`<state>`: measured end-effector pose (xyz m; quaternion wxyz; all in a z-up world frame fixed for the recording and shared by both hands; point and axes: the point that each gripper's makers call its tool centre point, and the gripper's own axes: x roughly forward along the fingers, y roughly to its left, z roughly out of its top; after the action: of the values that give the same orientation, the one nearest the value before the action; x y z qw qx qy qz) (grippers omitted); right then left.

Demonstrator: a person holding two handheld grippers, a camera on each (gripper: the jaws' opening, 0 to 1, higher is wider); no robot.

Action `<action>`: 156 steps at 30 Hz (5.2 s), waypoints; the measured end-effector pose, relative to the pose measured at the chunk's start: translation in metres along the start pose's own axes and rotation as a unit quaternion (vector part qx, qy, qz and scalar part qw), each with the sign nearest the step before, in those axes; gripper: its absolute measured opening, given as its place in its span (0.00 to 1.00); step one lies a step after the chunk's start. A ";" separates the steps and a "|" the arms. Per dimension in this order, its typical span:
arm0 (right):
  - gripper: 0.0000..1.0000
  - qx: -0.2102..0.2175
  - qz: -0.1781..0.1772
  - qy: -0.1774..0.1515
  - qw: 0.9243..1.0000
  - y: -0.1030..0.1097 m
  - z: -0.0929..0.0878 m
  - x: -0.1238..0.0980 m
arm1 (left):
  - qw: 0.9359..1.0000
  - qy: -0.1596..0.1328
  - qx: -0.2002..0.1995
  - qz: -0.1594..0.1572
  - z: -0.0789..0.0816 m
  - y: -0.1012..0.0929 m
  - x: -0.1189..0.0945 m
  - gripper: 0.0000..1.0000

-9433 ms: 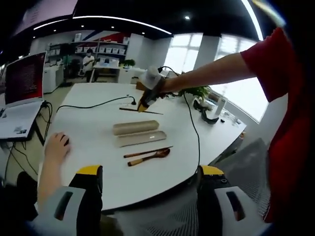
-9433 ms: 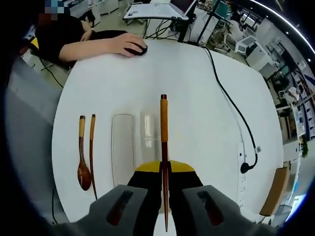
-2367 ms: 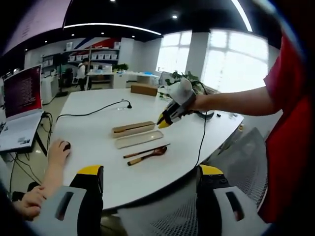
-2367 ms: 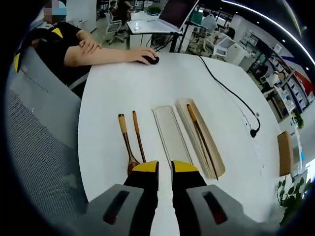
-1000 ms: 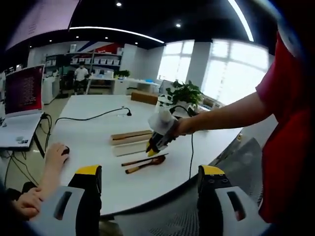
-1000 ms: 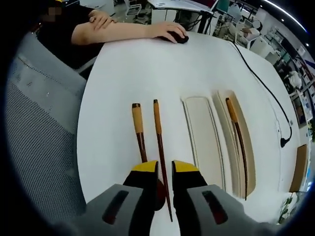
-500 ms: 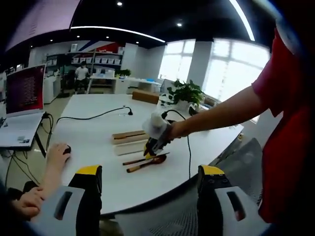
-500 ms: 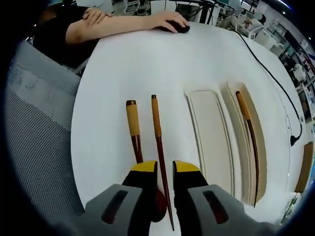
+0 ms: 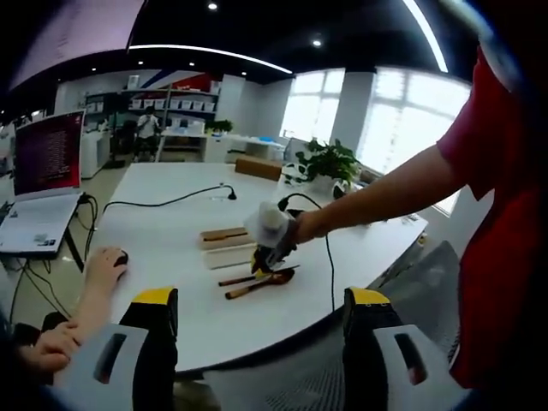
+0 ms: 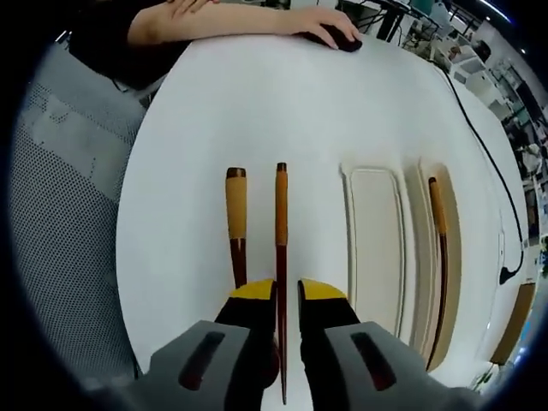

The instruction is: Arrange the utensils inside the cutlery case until each visible utensil rests in its matching compartment.

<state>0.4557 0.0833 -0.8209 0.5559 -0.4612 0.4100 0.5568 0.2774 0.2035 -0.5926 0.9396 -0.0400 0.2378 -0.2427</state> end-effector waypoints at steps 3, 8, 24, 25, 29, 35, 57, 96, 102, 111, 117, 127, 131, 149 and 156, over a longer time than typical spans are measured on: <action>0.02 -0.008 0.016 0.011 1.000 0.004 0.003 0.001 | 1.000 0.001 -0.001 -0.001 -0.002 -0.001 0.001 0.81; 0.01 0.003 0.034 0.030 0.999 0.001 0.002 0.001 | 1.000 0.007 -0.003 -0.006 -0.009 -0.004 0.004 0.81; 0.00 0.023 0.011 0.014 1.000 -0.011 -0.002 -0.019 | 1.000 -0.003 0.007 0.027 0.002 0.016 -0.010 0.81; 0.00 0.021 0.011 0.013 1.000 -0.010 -0.001 -0.021 | 1.000 -0.007 0.001 0.029 0.002 0.018 -0.011 0.81; 0.00 0.008 0.002 0.015 1.000 -0.012 0.002 -0.029 | 1.000 -0.004 -0.002 0.022 -0.001 0.015 -0.015 0.81; 0.00 -0.002 0.013 0.046 0.999 -0.024 -0.006 -0.045 | 1.000 -0.016 -0.016 0.013 0.003 0.010 -0.014 0.82; 0.00 0.062 -0.004 0.025 0.998 -0.113 0.006 -0.121 | 1.000 -0.019 -0.010 -0.005 0.008 0.000 -0.010 0.86; 0.00 0.063 0.015 0.008 0.998 -0.155 0.012 -0.029 | 0.999 -0.008 -0.051 0.007 0.013 0.001 0.013 0.85; 0.00 0.054 0.016 0.014 0.998 -0.146 0.013 -0.023 | 0.999 -0.001 -0.039 0.016 0.013 -0.001 0.016 0.85; 0.00 0.045 0.004 0.031 0.999 -0.154 0.000 -0.010 | 0.999 0.006 -0.034 0.023 0.009 0.000 0.012 0.85; 0.01 0.044 0.009 0.032 0.998 -0.153 0.000 -0.008 | 1.000 0.010 -0.019 0.021 0.012 0.000 0.016 0.84; 0.05 0.088 0.036 -0.007 0.995 -0.150 0.005 -0.019 | 0.999 0.013 -0.023 0.022 0.007 0.001 0.017 0.84; 0.00 0.091 0.015 0.000 0.996 -0.160 -0.011 -0.028 | 1.000 0.012 -0.020 0.019 0.009 0.001 0.017 0.84; 0.01 0.086 0.002 0.066 0.994 -0.144 -0.096 -0.039 | 1.000 0.009 -0.010 0.020 0.011 -0.004 0.016 0.82; 0.00 0.081 -0.004 0.068 0.994 -0.151 -0.099 -0.035 | 1.000 0.016 -0.007 0.019 0.011 -0.008 0.017 0.82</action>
<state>0.6107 -0.0144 -0.8024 0.5646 -0.4534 0.4885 0.4869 0.2927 0.1880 -0.5886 0.9400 -0.0380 0.2552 -0.2234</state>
